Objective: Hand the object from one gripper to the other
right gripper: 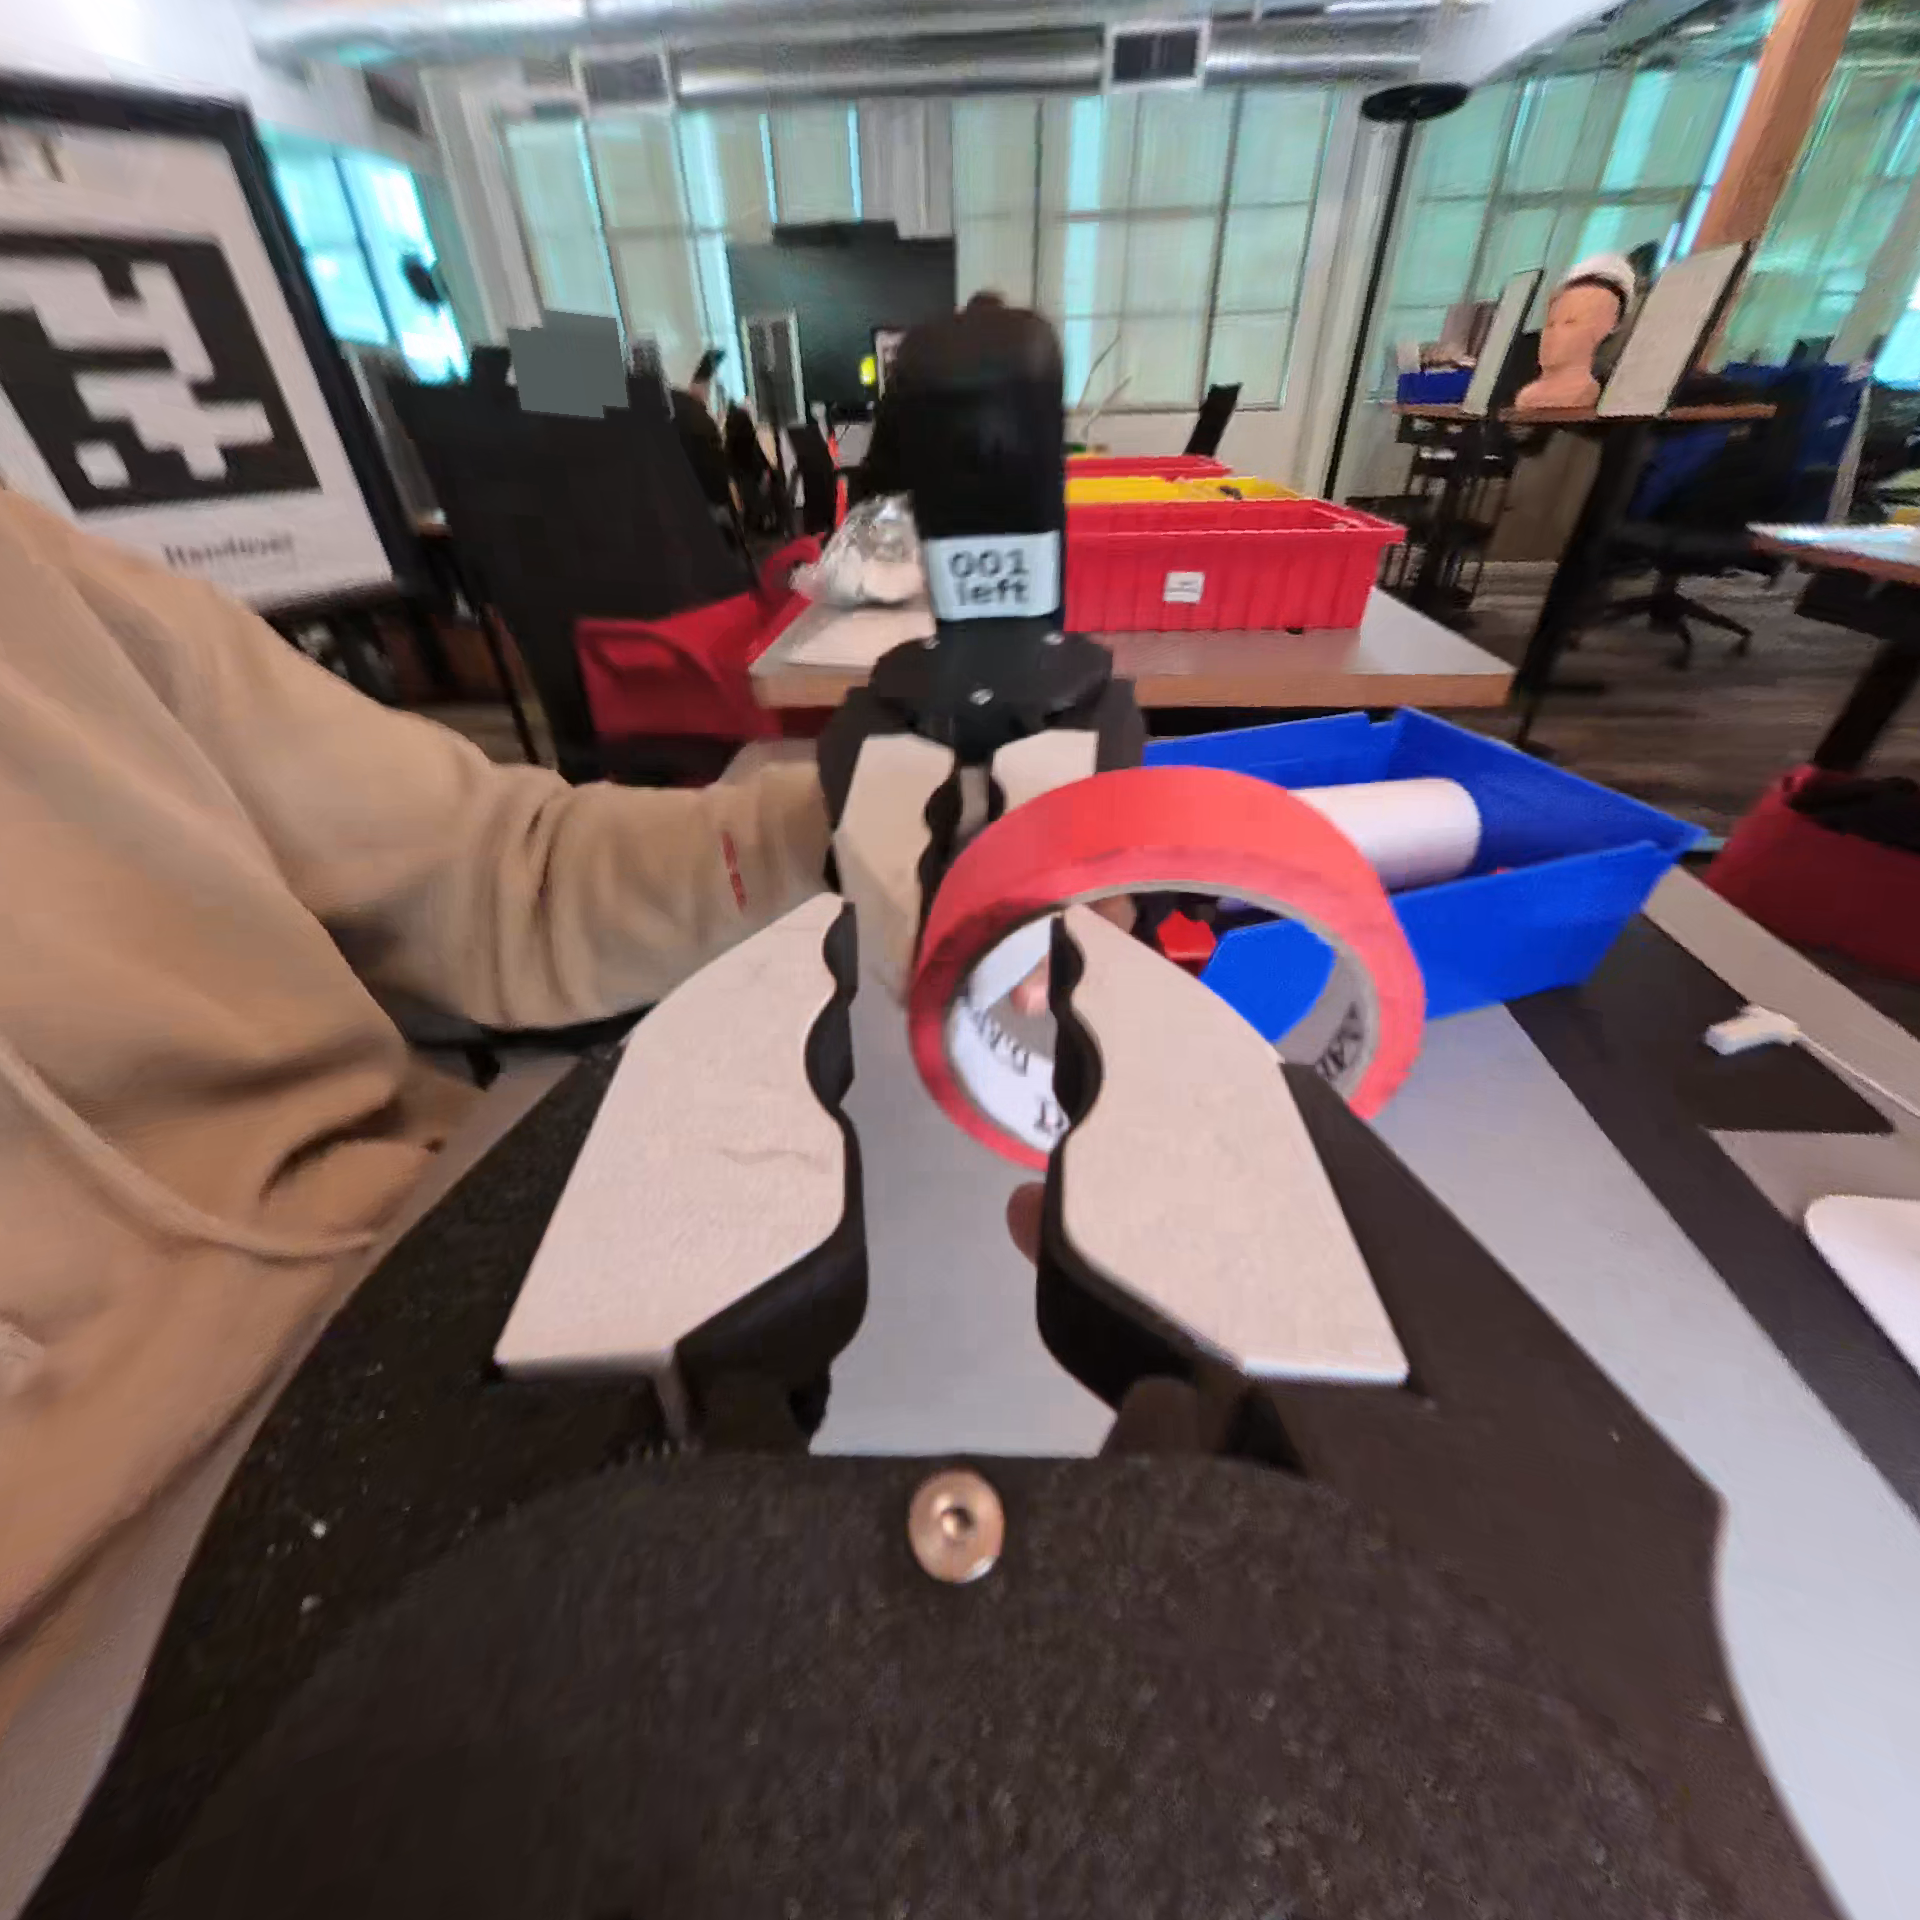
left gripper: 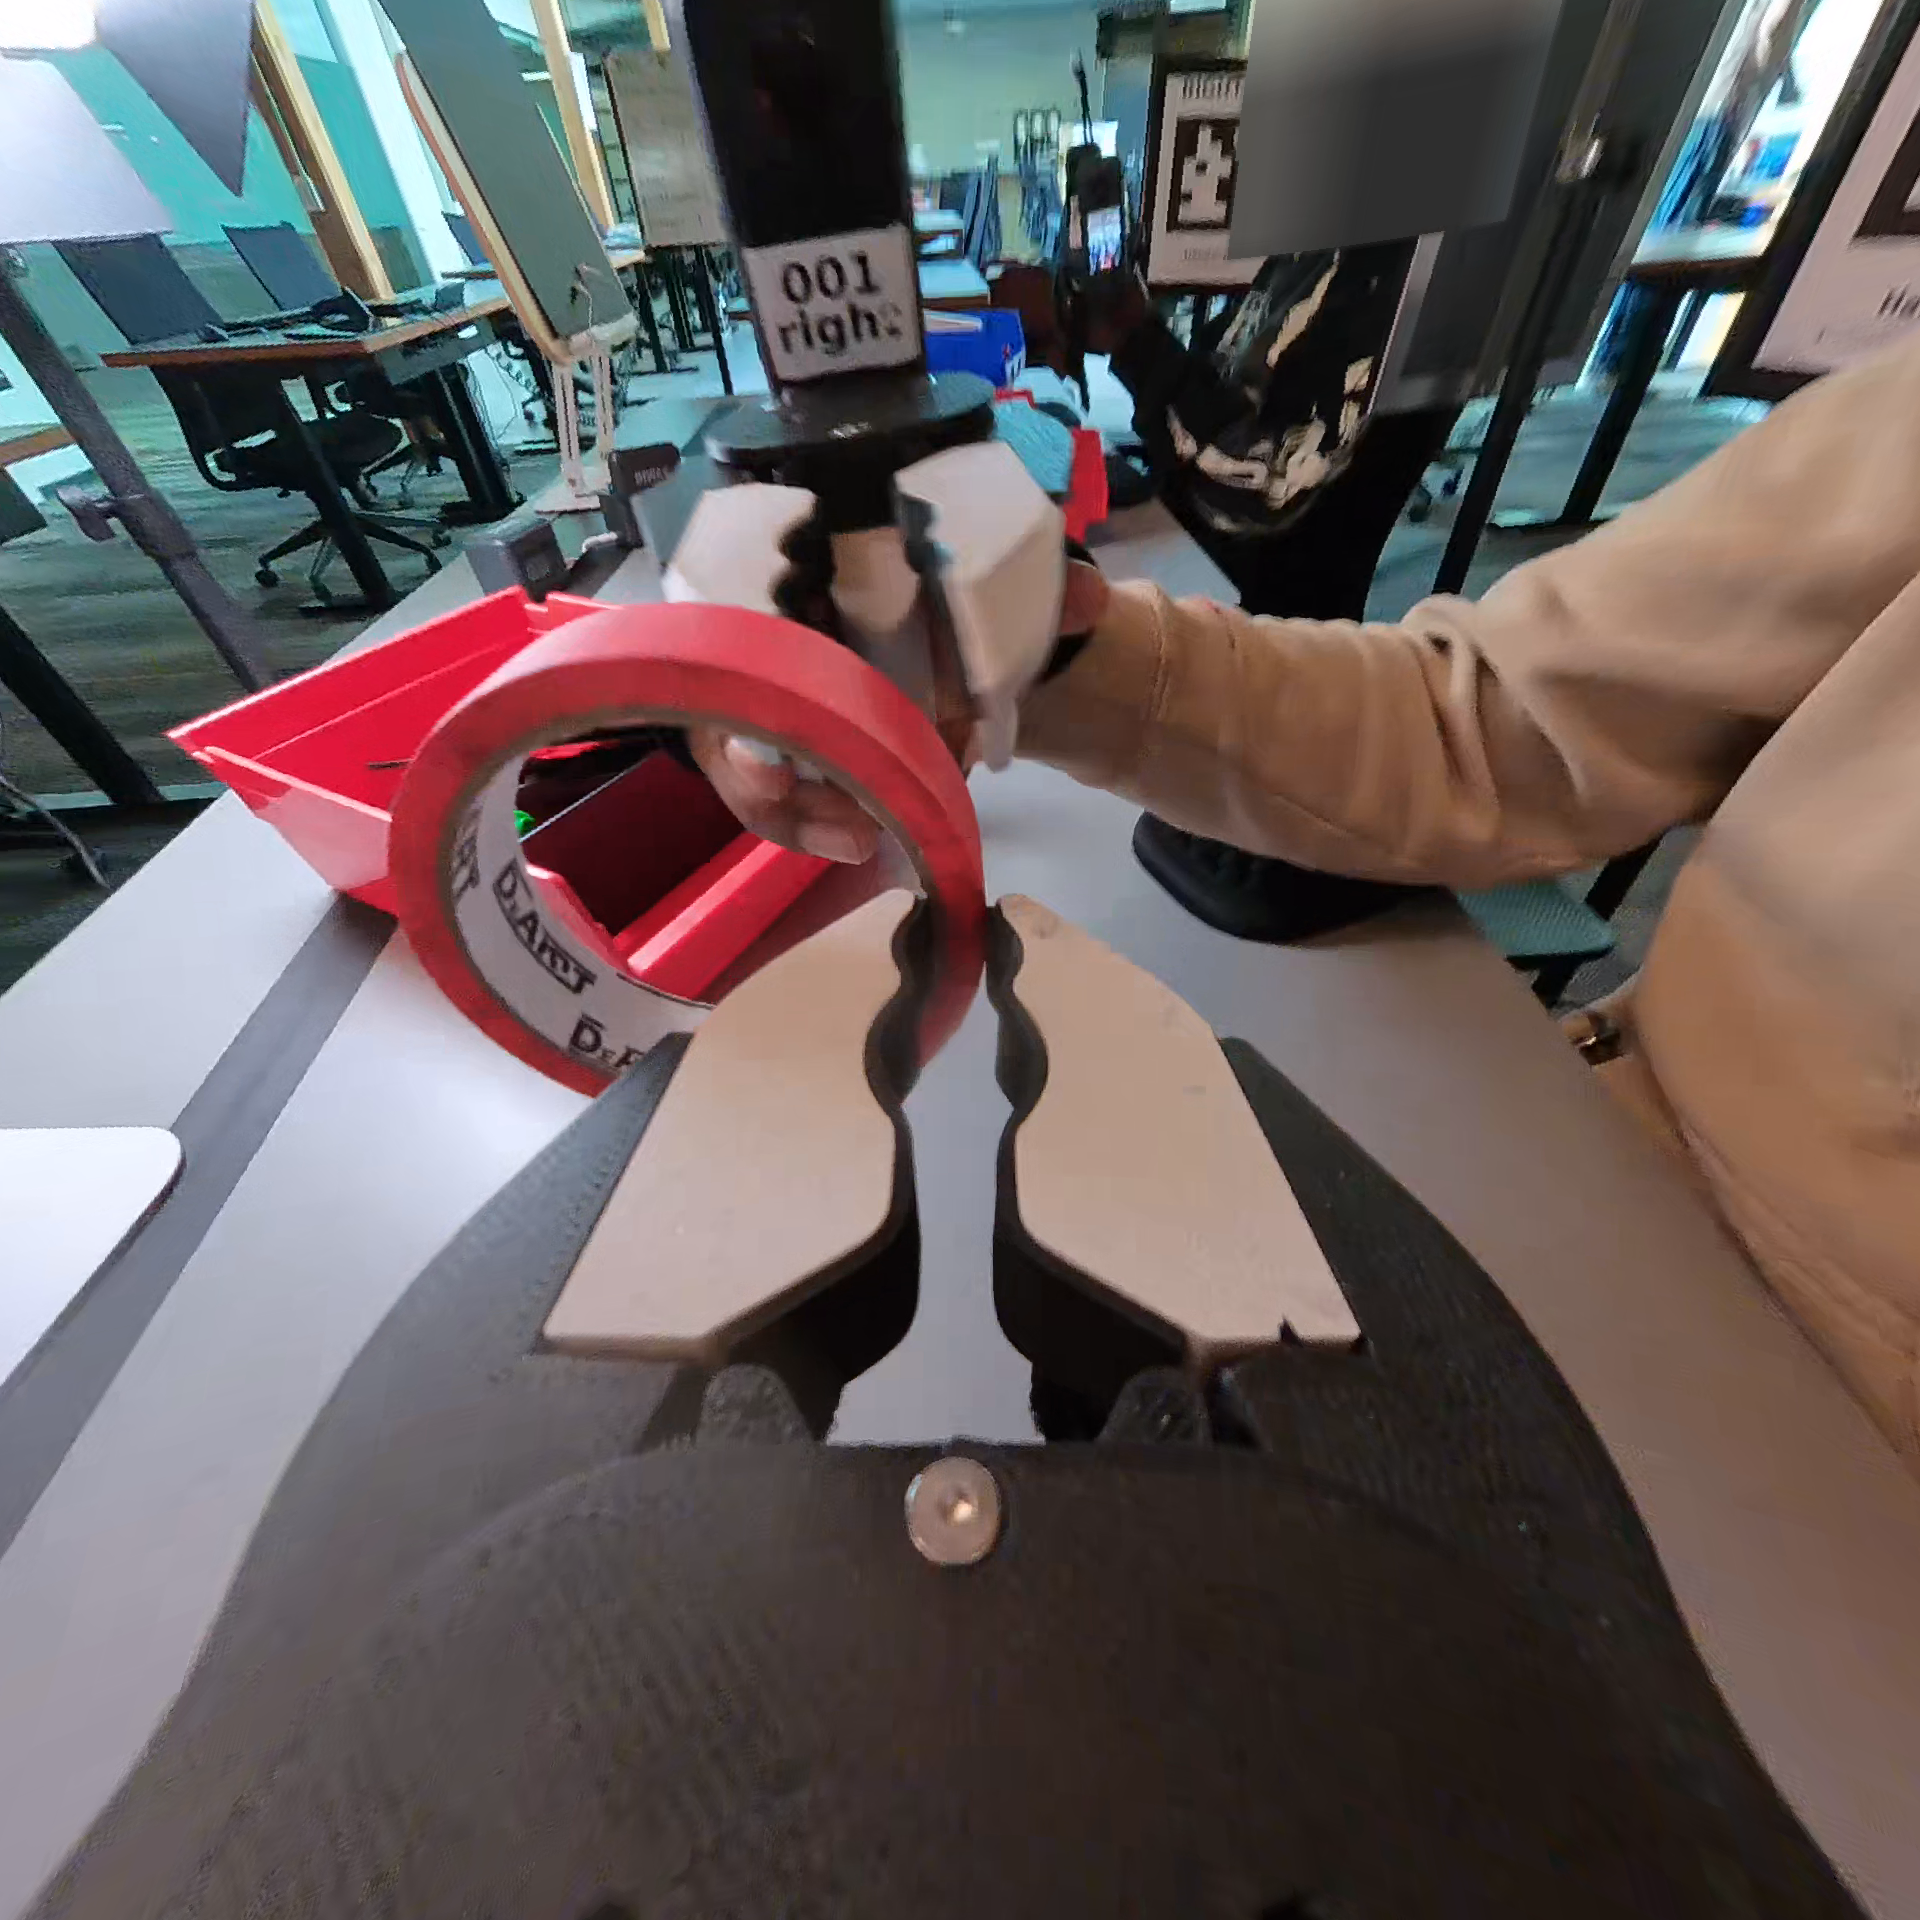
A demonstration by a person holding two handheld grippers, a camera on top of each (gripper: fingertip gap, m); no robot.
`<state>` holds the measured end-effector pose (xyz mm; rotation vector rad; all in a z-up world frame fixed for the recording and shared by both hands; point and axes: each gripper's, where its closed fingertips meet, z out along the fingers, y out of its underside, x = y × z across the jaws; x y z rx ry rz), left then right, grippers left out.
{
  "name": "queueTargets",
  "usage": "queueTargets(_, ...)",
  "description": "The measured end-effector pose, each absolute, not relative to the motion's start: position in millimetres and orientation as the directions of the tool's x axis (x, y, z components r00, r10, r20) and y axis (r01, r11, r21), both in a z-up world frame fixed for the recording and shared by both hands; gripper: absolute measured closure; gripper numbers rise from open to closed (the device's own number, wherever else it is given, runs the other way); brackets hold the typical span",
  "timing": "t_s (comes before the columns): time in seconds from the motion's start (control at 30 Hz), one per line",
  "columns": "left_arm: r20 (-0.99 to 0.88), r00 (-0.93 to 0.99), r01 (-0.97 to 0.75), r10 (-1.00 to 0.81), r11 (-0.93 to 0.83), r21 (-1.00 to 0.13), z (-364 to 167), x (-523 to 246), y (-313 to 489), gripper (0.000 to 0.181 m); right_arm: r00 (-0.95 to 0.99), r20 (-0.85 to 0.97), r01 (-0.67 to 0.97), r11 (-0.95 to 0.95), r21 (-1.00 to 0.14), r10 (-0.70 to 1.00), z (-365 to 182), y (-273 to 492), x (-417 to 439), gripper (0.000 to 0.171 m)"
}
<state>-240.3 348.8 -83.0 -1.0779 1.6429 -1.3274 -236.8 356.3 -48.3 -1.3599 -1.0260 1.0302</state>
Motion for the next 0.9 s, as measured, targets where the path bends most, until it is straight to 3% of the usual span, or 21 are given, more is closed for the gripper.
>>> queueTargets(0.13,-0.058,-0.343,-0.217,-0.937,0.139,-0.966,-98.2,-237.4,352.1,0.171,0.299,-0.055,0.062,-0.077,-0.995,0.953,-58.2,367.6,-237.9,0.153)
queueTargets(0.27,0.101,-0.271,-0.189,-0.957,-0.050,-0.981,-86.0,-242.3,375.0,0.153,0.395,0.200,0.295,0.082,-0.952,0.897,-72.1,375.0,-241.7,0.159)
queueTargets(0.47,0.308,0.018,-0.112,-0.951,-0.308,-0.945,-76.6,-240.0,424.8,0.143,0.393,0.687,0.791,0.156,-0.592,0.611,-104.8,410.9,-234.2,0.160)
queueTargets(0.6,0.334,0.090,-0.130,-0.938,-0.343,-0.930,-92.4,-235.9,437.1,0.151,0.202,0.880,0.938,0.172,-0.300,0.430,-118.8,426.4,-238.4,0.160)
queueTargets(0.67,0.315,0.083,-0.133,-0.945,-0.324,-0.937,-93.5,-237.0,438.9,0.151,0.167,0.905,0.955,0.163,-0.246,0.392,-121.2,430.7,-237.4,0.159)
queueTargets(0.7,0.314,0.059,-0.113,-0.948,-0.319,-0.941,-89.6,-238.4,437.9,0.151,0.194,0.895,0.942,0.177,-0.284,0.402,-119.2,429.5,-239.2,0.160)
queueTargets(0.77,0.319,0.026,-0.046,-0.947,-0.320,-0.946,-77.5,-244.1,439.5,0.152,0.327,0.820,0.861,0.209,-0.464,0.470,-105.9,422.0,-243.3,0.162)
queueTargets(0.83,0.263,-0.007,-0.020,-0.965,-0.263,-0.965,-70.8,-252.1,439.0,0.152,0.476,0.668,0.690,0.229,-0.687,0.572,-78.3,408.1,-243.8,0.154)
queueTargets(0.9,0.183,-0.050,-0.018,-0.982,-0.183,-0.983,-66.1,-257.4,432.2,0.152,0.576,0.534,0.525,0.221,-0.822,0.619,-46.8,398.1,-230.2,0.146)
